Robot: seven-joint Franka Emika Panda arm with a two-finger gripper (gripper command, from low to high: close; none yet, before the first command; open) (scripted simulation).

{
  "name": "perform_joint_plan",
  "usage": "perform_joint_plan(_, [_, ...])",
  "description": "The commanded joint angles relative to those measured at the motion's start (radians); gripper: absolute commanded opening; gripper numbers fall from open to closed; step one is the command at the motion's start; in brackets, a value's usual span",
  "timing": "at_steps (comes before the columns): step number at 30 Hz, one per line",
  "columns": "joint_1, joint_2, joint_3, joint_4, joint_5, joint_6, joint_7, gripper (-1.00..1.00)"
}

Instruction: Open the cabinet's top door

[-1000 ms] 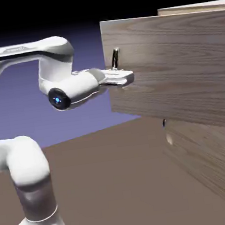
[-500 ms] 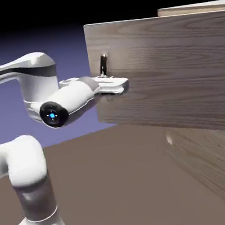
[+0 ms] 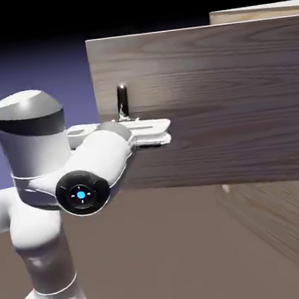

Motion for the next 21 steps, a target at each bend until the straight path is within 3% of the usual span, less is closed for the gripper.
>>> perform_joint_plan(1, [0.025, 0.011, -0.031, 0.036, -0.022, -0.036, 0.001, -1.0])
perform_joint_plan(21, [0.602, 0.046, -0.409, 0.761, -0.236, -0.587, 0.09, -1.0])
